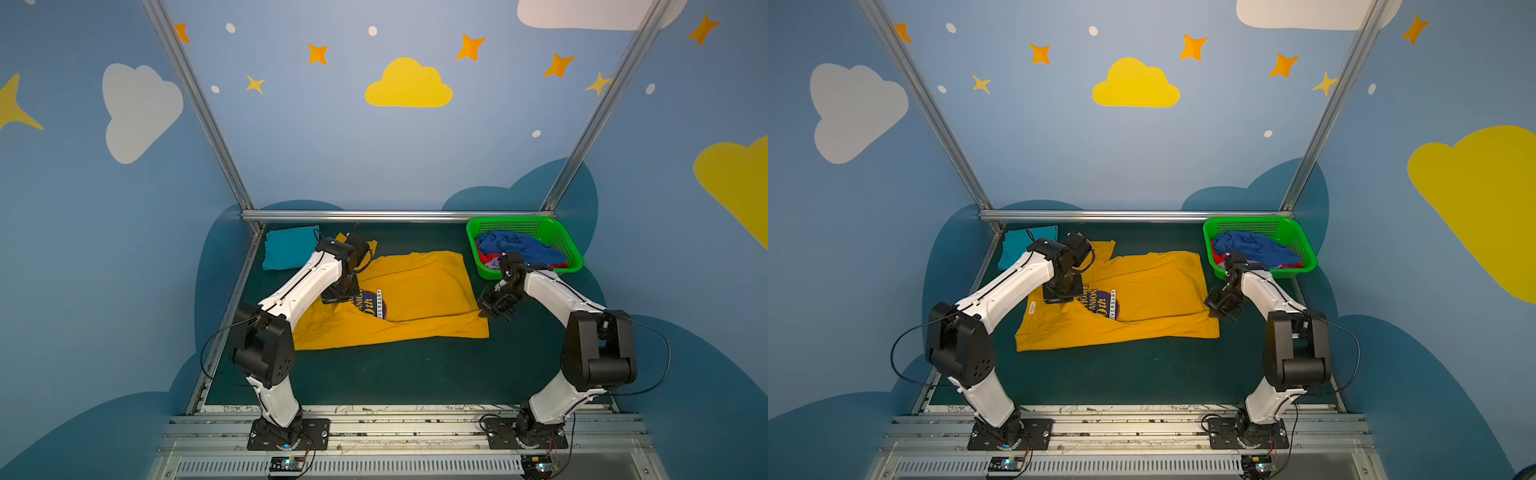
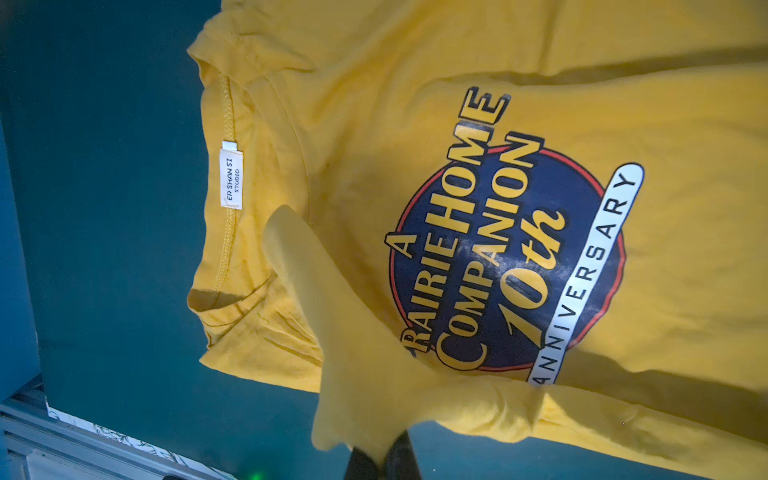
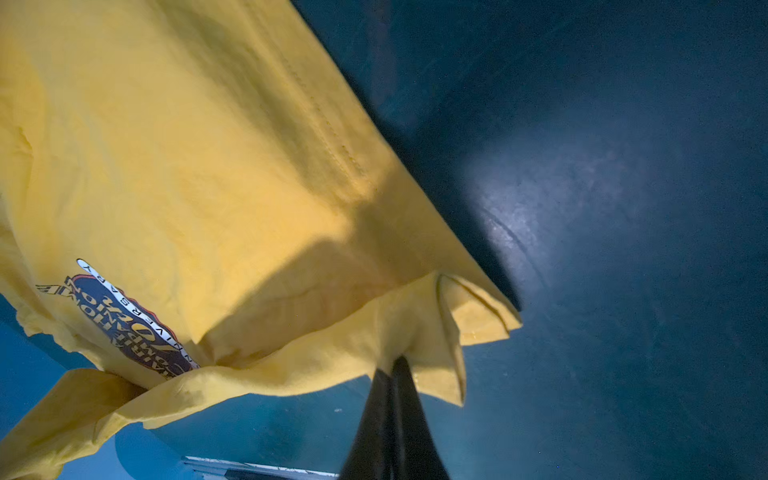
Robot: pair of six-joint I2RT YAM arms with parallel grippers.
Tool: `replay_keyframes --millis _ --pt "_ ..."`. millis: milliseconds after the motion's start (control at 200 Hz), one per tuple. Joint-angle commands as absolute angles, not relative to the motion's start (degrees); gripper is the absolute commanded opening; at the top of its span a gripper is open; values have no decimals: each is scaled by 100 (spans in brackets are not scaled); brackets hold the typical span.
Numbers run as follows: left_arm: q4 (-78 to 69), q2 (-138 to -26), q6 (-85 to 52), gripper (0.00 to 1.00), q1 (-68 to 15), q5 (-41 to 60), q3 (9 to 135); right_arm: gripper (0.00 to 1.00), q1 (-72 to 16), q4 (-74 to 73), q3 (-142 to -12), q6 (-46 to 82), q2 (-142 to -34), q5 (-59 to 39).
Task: Fold and stack the t-shirts
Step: 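Lay the hem on the shirt's far half and open both grippers, then move both grippers back to the folded shirt's near edge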
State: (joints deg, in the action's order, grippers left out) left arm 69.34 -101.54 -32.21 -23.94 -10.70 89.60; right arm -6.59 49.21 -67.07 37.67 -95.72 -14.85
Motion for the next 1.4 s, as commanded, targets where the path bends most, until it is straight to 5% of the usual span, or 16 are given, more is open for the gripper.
replay_keyframes --millis 0,501,586,676,857,1162,1397 --pt "7128 -10312 -3136 4 -2372 -1374 9139 0 -650 4914 -6981 3691 -9729 -1339" --pt "7390 -10950 -3201 6 -2356 -1961 9928 1 -979 4764 -7526 3621 -10406 -1131" --pt "7400 -11068 -3199 41 -2362 -1973 10025 26 -1044 4771 -7603 3621 -10475 -1062" --pt "7400 -11101 -3232 61 -2361 -2047 10130 40 -1094 4709 -7635 3604 -10494 -1085" --pt "7712 -10731 -3385 67 -2354 -2572 10128 45 -1213 4884 -7614 3520 -10331 -891" --pt "7672 -8789 -4241 71 -2111 -2392 7472 63 -1335 5399 -6746 3217 -8966 -95" --pt "6912 -7616 -4781 79 -1564 -1528 5496 63 -1556 5380 -5960 3067 -8909 -379"
